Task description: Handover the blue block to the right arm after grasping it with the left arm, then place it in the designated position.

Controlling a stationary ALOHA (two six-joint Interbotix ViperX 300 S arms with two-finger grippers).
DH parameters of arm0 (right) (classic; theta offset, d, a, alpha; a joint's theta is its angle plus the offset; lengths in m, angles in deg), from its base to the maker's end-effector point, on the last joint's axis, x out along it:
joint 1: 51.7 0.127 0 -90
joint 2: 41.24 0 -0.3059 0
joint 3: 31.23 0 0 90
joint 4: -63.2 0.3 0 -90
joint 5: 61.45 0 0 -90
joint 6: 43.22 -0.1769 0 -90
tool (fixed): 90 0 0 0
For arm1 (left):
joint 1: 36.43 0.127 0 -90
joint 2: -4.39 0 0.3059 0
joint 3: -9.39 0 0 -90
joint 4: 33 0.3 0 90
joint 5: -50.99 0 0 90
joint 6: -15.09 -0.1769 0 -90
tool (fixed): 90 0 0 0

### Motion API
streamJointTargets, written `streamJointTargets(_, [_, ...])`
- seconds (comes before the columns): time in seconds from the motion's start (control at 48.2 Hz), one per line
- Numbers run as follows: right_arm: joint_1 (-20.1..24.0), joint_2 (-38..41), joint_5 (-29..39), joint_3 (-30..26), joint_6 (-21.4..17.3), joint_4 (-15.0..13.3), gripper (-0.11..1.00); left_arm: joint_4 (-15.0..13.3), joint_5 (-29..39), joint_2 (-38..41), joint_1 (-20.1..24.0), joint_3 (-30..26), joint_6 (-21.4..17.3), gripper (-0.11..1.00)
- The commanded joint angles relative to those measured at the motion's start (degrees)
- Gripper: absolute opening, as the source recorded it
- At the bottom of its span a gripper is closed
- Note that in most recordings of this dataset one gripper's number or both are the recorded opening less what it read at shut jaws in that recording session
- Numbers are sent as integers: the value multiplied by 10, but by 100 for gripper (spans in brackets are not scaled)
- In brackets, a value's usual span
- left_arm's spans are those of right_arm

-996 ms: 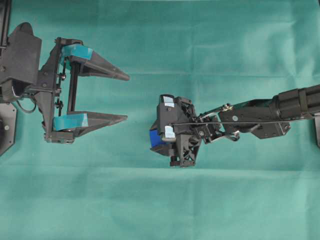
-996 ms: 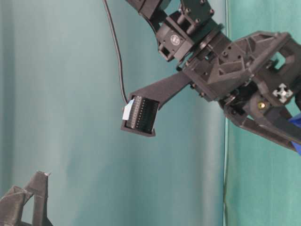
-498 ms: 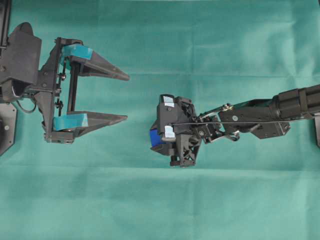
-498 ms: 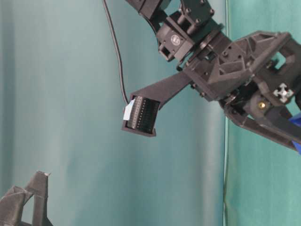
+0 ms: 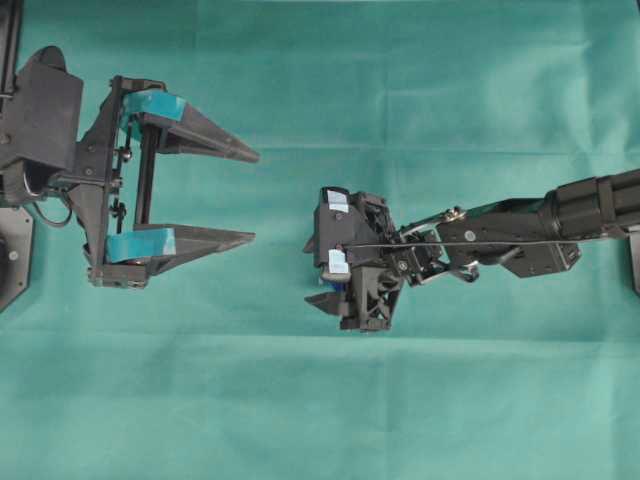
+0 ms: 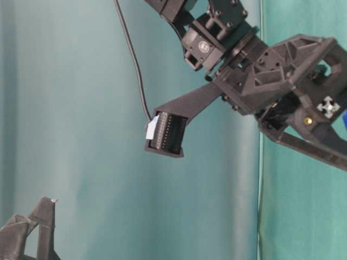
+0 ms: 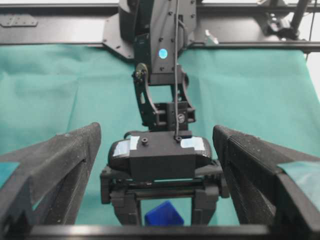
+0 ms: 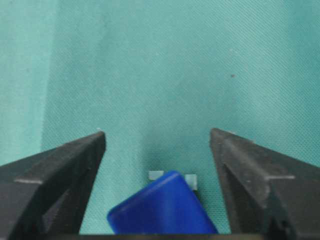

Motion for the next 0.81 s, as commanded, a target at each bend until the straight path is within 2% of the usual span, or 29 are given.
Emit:
streamJointTargets(0.0, [-2, -14, 4, -9, -1, 2, 80, -1, -4, -3, -1, -13, 2, 100])
streamJointTargets(0.373, [-2, -125, 87, 4, 4, -5, 82, -1, -4, -3, -2, -13, 2, 100])
streamJointTargets(0.788, [1, -287, 172, 21, 5, -34, 82, -1, -4, -3, -1, -14, -1, 100])
